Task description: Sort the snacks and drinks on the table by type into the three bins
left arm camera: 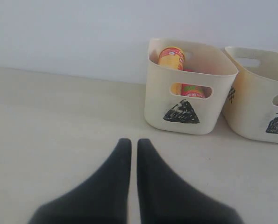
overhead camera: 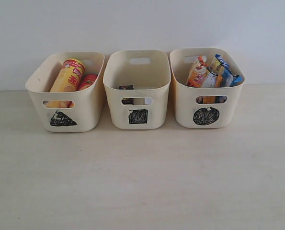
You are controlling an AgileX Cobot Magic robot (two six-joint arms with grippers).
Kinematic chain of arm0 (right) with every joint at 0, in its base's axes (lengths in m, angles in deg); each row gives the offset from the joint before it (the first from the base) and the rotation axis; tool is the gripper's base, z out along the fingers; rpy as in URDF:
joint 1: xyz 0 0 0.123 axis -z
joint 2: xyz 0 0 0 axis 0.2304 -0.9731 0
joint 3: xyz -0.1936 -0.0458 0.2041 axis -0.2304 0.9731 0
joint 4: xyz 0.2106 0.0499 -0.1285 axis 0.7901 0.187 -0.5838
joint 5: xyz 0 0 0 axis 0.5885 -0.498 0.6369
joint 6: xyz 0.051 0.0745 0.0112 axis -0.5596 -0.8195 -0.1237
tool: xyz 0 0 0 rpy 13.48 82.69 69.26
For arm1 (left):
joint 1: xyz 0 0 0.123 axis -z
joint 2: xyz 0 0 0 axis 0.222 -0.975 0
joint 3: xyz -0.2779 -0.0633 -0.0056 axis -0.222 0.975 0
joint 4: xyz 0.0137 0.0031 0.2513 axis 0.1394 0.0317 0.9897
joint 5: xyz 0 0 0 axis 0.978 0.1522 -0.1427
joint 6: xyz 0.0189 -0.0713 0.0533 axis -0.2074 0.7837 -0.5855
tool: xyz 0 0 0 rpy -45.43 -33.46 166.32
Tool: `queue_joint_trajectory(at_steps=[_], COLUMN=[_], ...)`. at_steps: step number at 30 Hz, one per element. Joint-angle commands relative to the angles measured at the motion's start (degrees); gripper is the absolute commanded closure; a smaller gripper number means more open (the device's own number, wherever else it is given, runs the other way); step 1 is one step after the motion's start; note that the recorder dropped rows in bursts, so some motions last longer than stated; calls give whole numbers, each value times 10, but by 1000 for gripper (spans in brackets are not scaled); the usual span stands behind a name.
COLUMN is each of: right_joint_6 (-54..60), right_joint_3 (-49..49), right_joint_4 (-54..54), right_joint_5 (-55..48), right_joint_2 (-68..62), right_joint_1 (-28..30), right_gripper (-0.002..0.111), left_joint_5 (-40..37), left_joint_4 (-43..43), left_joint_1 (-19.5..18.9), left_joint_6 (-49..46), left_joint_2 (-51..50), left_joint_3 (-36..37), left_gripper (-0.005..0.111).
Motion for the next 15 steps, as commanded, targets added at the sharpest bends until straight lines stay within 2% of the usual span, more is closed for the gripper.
queue_joint_trajectory(at_steps=[1, 6, 15], right_joint_6=[-86, -189, -170], right_joint_3=[0, 0, 0], right_joint_4=[-130, -260, -263], right_joint_5=[-42, -146, -152], right_joint_2=[4, 15, 15], right_joint_1=[-1, -1, -1], right_gripper=[108, 108, 108], left_joint_5=[0, 0, 0], left_joint_4=[2, 2, 2], left_joint_1=[-2, -2, -2], left_joint_6=[-4, -4, -4], left_joint_2=[2, 2, 2], left_joint_3=[3, 3, 3], left_gripper=[103, 103, 103])
